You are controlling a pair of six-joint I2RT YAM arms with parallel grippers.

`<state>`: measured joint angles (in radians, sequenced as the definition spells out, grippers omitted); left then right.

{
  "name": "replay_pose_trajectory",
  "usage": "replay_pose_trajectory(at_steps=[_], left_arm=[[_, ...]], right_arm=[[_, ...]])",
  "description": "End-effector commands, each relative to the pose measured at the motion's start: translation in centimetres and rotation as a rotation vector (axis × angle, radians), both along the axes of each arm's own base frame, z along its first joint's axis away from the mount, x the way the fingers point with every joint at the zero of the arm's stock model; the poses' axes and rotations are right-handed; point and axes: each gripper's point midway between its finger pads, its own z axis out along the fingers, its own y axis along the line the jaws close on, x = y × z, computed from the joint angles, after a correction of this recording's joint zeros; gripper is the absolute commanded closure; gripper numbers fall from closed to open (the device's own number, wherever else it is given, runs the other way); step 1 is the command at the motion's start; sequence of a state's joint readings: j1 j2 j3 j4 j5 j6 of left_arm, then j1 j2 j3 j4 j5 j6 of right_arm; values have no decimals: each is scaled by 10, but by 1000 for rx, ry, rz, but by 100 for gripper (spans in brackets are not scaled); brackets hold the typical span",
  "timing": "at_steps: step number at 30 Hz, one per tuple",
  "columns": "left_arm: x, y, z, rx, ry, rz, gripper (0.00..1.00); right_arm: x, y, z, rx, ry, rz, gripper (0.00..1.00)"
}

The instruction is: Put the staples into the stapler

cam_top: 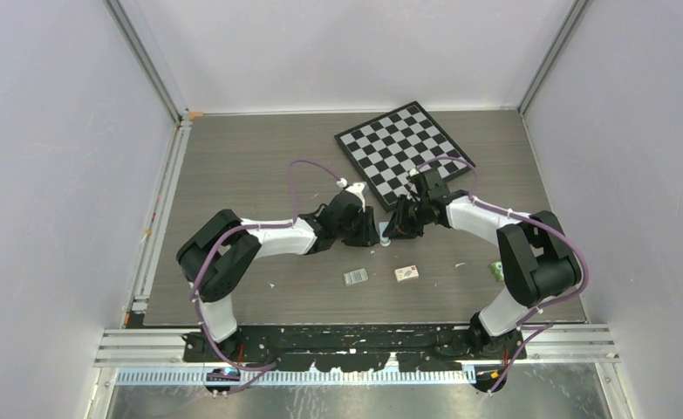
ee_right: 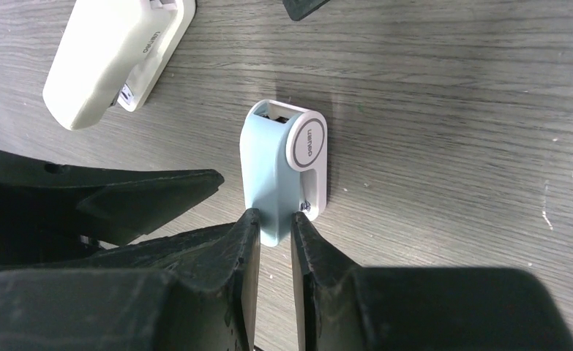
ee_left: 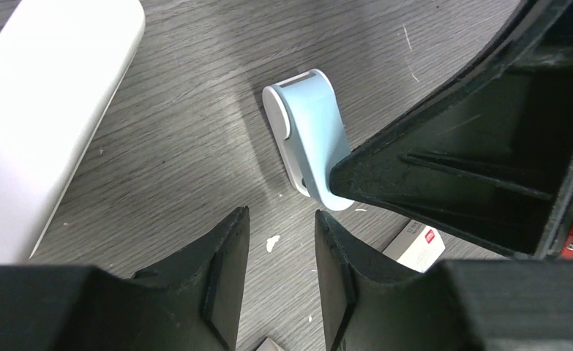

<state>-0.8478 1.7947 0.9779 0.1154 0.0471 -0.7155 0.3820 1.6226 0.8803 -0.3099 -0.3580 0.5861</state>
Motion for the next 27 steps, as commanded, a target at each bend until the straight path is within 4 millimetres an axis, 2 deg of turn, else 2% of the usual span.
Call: replay_pose_trajectory(at_steps=[1,6,9,14,19,21,22,23,24,25,27], left_arm=[[8,-14,10,-52,-23,-8,61],[7,-8,26,-41,-44,-7,61],[8,4,43,13,-72,-1,60],[6,32,86,100,-149,5,50],[-6,63,138,137,-222,12,41],[-15,72,156,125,-238,3,38],[-21,77,164,120,-245,0,34],[-25,83,172,114,-252,0,23],[-29,89,180,111,-261,2,8],[-33,95,187,108,-270,9,1],[-40,109,202,92,-300,35,0]], right_arm=[[-33,-32,-49,-172,118,-30,77],[-22,-27,-30,-150,83,-27,76],[-12,-20,0,-122,37,-10,70],[-2,-19,76,-100,-93,10,50],[-15,-35,141,-122,-219,26,27],[-23,-43,164,-135,-264,9,12],[-26,-48,175,-140,-293,-8,2],[-29,-54,184,-143,-322,-27,1],[-33,-59,192,-146,-348,-47,0],[-37,-63,198,-146,-369,-63,0],[-45,-68,210,-130,-413,-90,0]])
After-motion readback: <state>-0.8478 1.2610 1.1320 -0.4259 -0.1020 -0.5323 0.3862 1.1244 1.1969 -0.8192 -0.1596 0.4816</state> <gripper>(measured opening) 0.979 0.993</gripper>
